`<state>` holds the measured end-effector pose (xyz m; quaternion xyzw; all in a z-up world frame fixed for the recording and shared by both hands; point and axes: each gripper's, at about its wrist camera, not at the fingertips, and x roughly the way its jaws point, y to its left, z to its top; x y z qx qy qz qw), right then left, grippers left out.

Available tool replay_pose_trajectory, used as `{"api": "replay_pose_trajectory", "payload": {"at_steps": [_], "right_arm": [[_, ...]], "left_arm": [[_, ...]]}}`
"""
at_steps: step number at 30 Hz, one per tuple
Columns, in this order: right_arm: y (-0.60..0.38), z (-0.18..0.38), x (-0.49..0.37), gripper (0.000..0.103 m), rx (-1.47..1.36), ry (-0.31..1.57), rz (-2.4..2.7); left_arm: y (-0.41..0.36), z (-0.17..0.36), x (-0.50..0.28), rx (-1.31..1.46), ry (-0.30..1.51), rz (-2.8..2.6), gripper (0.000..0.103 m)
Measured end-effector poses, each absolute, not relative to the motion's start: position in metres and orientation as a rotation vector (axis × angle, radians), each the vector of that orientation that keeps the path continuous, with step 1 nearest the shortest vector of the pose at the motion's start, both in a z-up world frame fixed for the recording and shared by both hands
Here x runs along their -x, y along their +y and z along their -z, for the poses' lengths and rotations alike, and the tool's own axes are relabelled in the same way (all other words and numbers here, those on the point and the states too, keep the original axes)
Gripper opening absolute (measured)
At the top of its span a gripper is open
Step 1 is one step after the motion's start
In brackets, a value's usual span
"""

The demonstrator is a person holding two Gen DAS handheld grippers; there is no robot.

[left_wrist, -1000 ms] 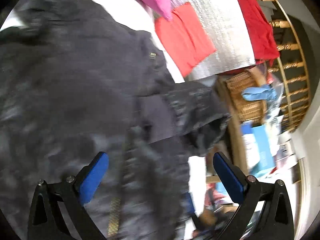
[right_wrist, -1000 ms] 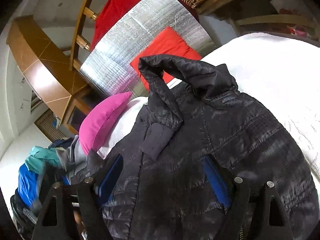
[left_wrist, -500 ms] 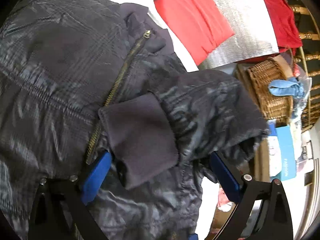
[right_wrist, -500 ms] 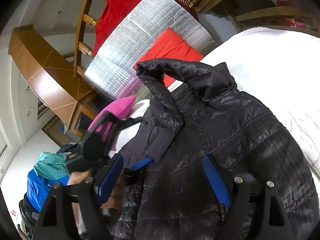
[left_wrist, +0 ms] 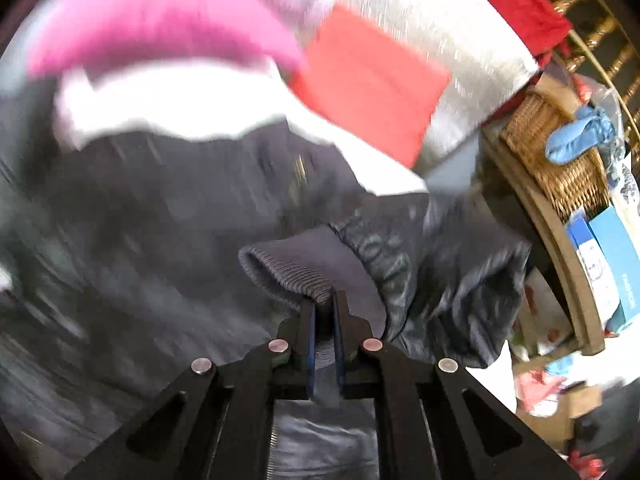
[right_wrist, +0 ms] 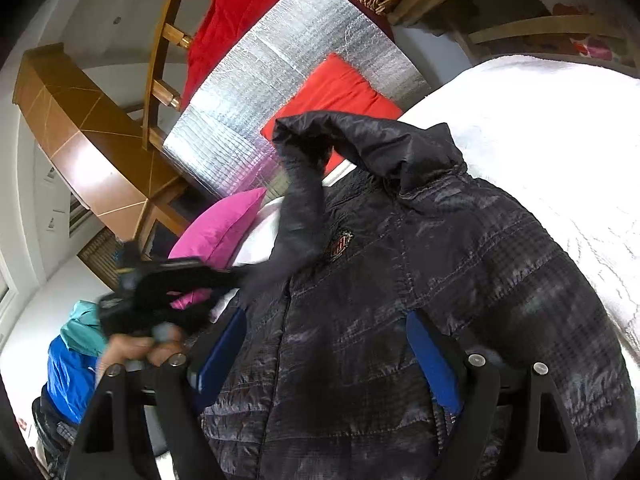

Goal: Fold large clothes

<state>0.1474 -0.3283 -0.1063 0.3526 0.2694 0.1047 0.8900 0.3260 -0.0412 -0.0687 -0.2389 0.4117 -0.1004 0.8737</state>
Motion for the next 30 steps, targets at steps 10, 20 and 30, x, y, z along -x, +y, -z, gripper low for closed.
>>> {"api": "replay_pose_trajectory", "payload": {"at_steps": [10,20,30], "right_arm": [[-0.329,0.110,-0.148,0.085,-0.728,0.572,-0.213],[-0.332,0.115,-0.152,0.085,-0.784,0.602,-0.227],[-0.379,0.121,-0.251,0.085,-1.132,0.741,-0.241]], "left_arm": [[0.050,0.050,-0.323,0.414,0.770,-0.008,0.007],[0.073,0.111,-0.336,0.393,0.904,-0.079,0.007],[0.082,0.109,-0.336,0.399,0.910,-0.017,0.007]]}}
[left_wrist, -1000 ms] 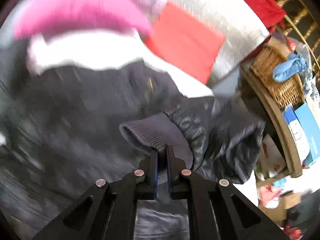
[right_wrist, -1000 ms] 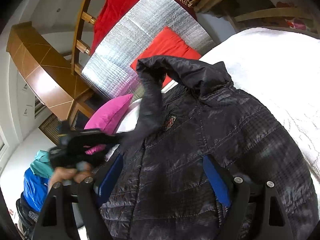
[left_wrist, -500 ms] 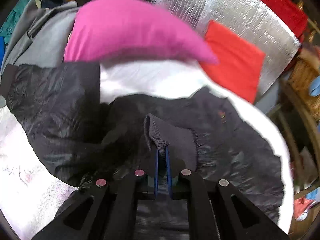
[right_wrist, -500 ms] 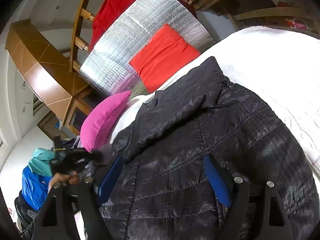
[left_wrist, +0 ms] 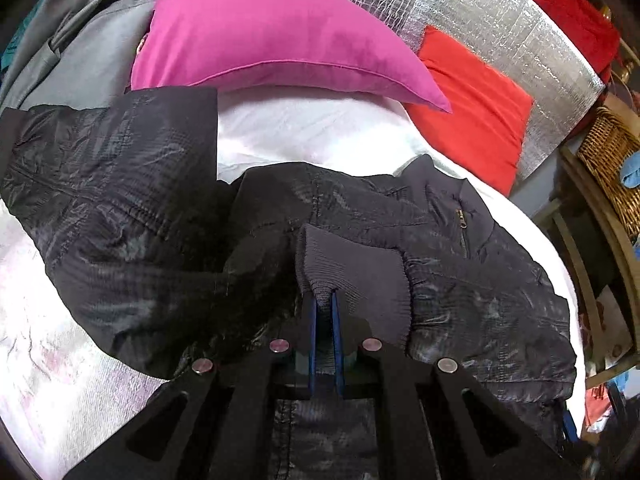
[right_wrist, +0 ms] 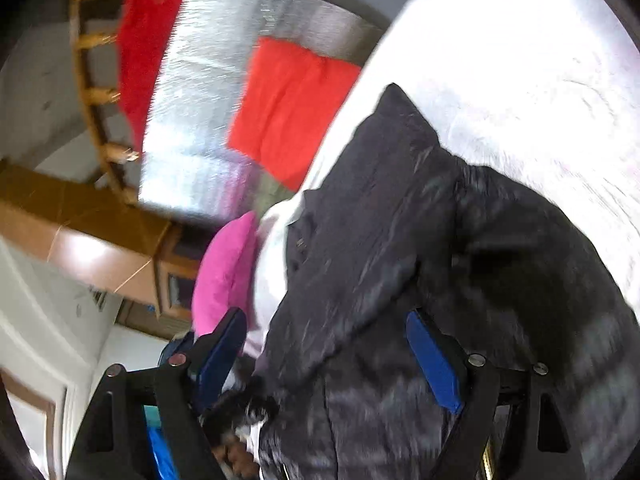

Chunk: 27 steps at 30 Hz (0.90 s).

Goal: Fold large clothes

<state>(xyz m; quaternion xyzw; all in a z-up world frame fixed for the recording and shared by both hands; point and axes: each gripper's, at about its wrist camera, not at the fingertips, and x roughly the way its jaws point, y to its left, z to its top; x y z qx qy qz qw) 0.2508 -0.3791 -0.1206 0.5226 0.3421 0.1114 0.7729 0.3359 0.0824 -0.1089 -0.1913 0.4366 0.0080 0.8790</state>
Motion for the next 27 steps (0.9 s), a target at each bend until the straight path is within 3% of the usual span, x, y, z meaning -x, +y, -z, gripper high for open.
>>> {"api": "replay_pose_trajectory", "payload": {"at_steps": [2,4,5,6,8,11,13,14,15,17,20,27], "right_arm": [[-0.380,0.131,-0.270,0.084,-1.148,0.798,-0.213],[-0.383,0.139,-0.278,0.060,-1.150,0.826,-0.163],[-0.384,0.142,-0.282,0.025,-1.142,0.847,-0.141],[-0.385,0.143,-0.283,0.012,-1.123,0.859,-0.114],[-0.383,0.135,-0.281,0.010,-1.037,0.841,-0.090],[-0.374,0.140,-0.288,0.011,-0.899,0.904,-0.055],[-0.378,0.151,-0.289,0.019,-0.944,0.928,-0.075],[-0.380,0.151,-0.287,0.031,-0.954,0.918,-0.090],[-0.383,0.148,-0.283,0.054,-0.963,0.900,-0.112],[-0.385,0.139,-0.273,0.079,-0.971,0.865,-0.162],[-0.384,0.122,-0.258,0.080,-0.921,0.864,-0.204],[-0.405,0.074,-0.235,0.080,-0.796,0.737,-0.221]], "left_arm": [[0.085,0.108,-0.333,0.399,0.911,-0.010,0.007],[0.089,0.108,-0.333,0.404,0.912,-0.005,0.007],[0.090,0.109,-0.333,0.405,0.913,-0.003,0.007],[0.091,0.111,-0.333,0.402,0.915,-0.001,0.007],[0.092,0.114,-0.333,0.396,0.924,-0.002,0.007],[0.094,0.127,-0.337,0.401,0.965,-0.038,0.008],[0.100,0.130,-0.337,0.432,0.980,-0.065,0.012],[0.102,0.127,-0.334,0.434,0.975,-0.085,0.013],[0.102,0.121,-0.330,0.431,0.953,-0.095,0.013],[0.100,0.103,-0.319,0.390,0.905,-0.135,0.025],[0.095,0.075,-0.302,0.355,0.815,-0.171,0.051],[0.012,0.064,-0.303,0.123,0.766,0.033,0.054]]}}
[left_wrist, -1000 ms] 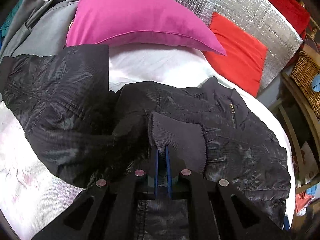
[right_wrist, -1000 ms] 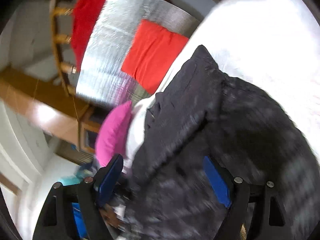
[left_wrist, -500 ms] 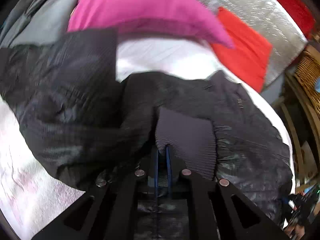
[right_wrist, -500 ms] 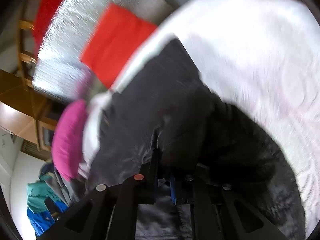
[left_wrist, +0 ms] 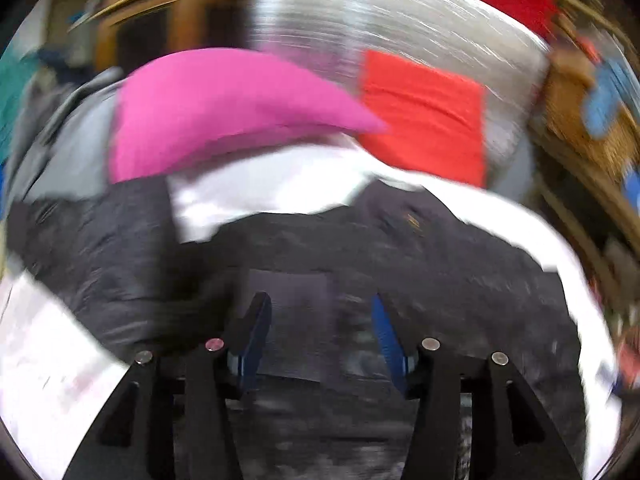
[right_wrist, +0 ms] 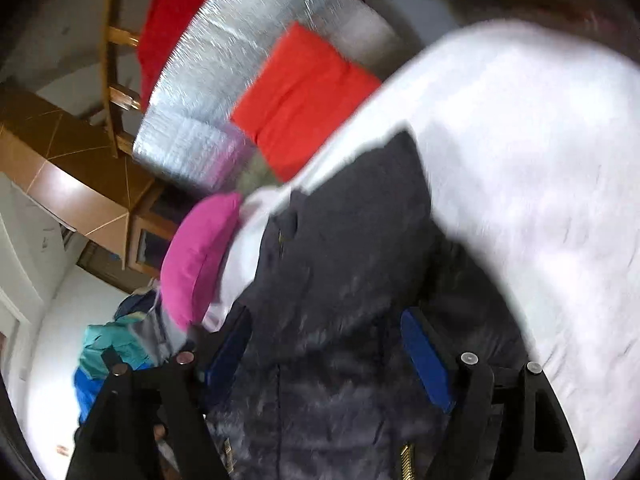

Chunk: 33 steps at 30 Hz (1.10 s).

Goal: Fold large clothes

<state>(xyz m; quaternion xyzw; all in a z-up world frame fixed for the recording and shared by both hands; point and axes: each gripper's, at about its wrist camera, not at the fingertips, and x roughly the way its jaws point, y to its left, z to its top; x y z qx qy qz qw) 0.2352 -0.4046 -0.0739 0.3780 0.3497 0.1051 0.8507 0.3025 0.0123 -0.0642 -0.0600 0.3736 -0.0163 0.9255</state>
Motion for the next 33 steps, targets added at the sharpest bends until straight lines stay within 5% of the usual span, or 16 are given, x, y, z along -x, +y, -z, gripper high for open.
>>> {"api": "replay_pose_trajectory", "payload": {"at_steps": [7,10,11,12,17,19,23,24,31,32,33], "right_arm": [[-0.430,0.098,-0.319,0.080,-0.632,0.874,-0.103],[-0.439,0.111,-0.348,0.072,-0.613,0.912,-0.098],[-0.441,0.113,-0.358,0.047,-0.618,0.922,-0.112],[-0.439,0.117,-0.371,0.010,-0.604,0.957,-0.125],[-0.432,0.096,-0.377,0.008,-0.463,0.891,-0.049],[-0.427,0.115,-0.381,0.018,-0.387,1.000,-0.022],[-0.439,0.099,-0.348,0.074,-0.449,0.909,-0.011],[-0.442,0.089,-0.333,0.077,-0.475,0.871,-0.019],[-0.413,0.096,-0.300,0.076,-0.378,0.985,-0.080],[-0.405,0.097,-0.299,0.043,-0.348,1.007,-0.095],[-0.401,0.103,-0.299,0.033,-0.311,1.039,-0.108]], "left_arm": [[-0.024,0.135,-0.329,-0.034,0.909,0.033,0.054],[-0.024,0.142,-0.326,-0.047,0.874,0.045,0.056],[-0.023,0.143,-0.325,-0.045,0.867,0.048,0.057],[-0.023,0.144,-0.325,-0.044,0.862,0.051,0.057],[-0.014,0.146,-0.320,0.001,0.852,0.078,0.060],[-0.017,0.146,-0.319,-0.002,0.849,0.075,0.060],[-0.018,0.146,-0.319,-0.006,0.846,0.075,0.060],[-0.018,0.147,-0.320,-0.007,0.845,0.075,0.060],[-0.018,0.148,-0.324,-0.012,0.841,0.074,0.060],[-0.018,0.148,-0.324,-0.011,0.840,0.075,0.060],[-0.018,0.148,-0.324,-0.008,0.840,0.078,0.060]]}}
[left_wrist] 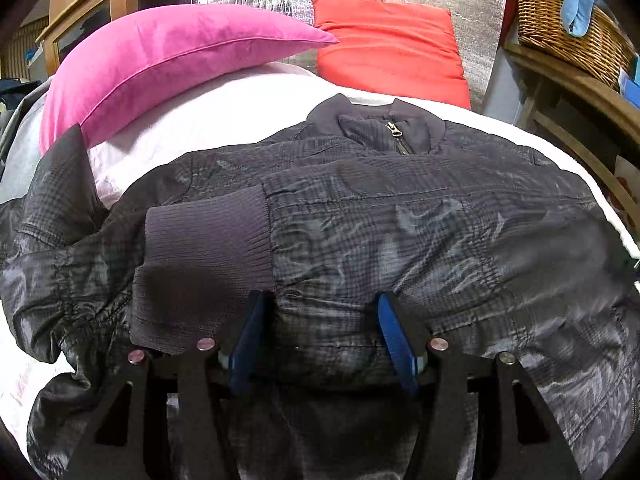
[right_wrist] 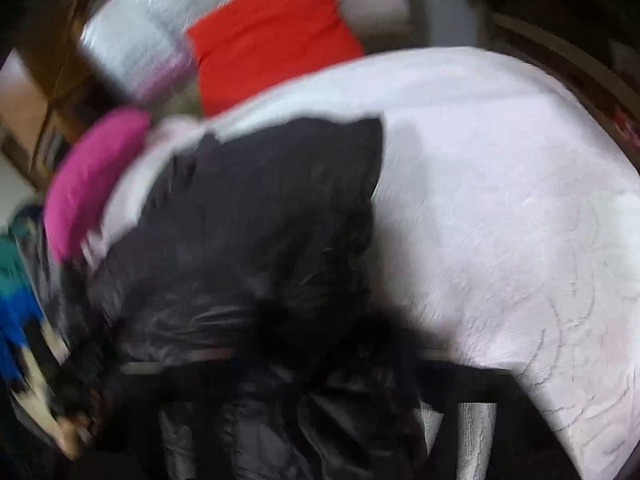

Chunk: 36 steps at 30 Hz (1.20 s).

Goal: Fold large clothes

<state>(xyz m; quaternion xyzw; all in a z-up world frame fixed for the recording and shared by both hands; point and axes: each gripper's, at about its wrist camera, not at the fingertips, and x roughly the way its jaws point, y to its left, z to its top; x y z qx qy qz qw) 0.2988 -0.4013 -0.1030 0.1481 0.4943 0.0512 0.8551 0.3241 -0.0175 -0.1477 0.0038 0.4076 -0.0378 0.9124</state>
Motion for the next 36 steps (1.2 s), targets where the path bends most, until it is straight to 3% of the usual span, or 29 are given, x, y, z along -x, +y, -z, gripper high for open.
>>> {"api": "replay_pose_trajectory", "payload": {"at_steps": [4,6,7,9,15,17,20,25,28,36], "right_arm": [[-0.410,0.109,-0.296,0.030,-0.289,1.019,-0.071],[-0.407,0.106,-0.295,0.034,-0.239,1.004,-0.057],[-0.407,0.102,-0.292,0.038,-0.224,1.000,-0.043],[-0.405,0.094,-0.293,0.064,-0.245,0.984,0.005],[-0.390,0.039,-0.255,0.068,-0.276,0.766,-0.042],[-0.373,0.043,-0.256,0.076,-0.287,0.779,-0.135],[-0.362,0.095,-0.282,0.078,-0.315,0.977,-0.137],[-0.349,0.057,-0.256,0.077,-0.365,0.839,-0.103],[-0.325,0.027,-0.213,0.087,-0.385,0.720,-0.177],[-0.237,0.060,-0.119,0.087,-0.466,0.742,-0.357]], "left_arm": [[-0.017,0.148,-0.323,-0.005,0.838,0.083,0.061],[-0.017,0.148,-0.323,-0.009,0.839,0.081,0.061],[-0.016,0.148,-0.324,-0.007,0.840,0.080,0.061],[-0.016,0.148,-0.324,-0.006,0.838,0.080,0.060],[-0.019,0.148,-0.323,-0.019,0.836,0.076,0.061],[-0.018,0.148,-0.324,-0.017,0.836,0.078,0.061],[-0.019,0.148,-0.324,-0.023,0.838,0.078,0.064],[-0.014,0.130,-0.326,-0.042,0.877,0.073,0.075],[0.018,0.103,-0.312,0.136,0.881,0.104,0.077],[0.192,0.046,-0.235,0.508,0.698,0.043,0.084]]}}
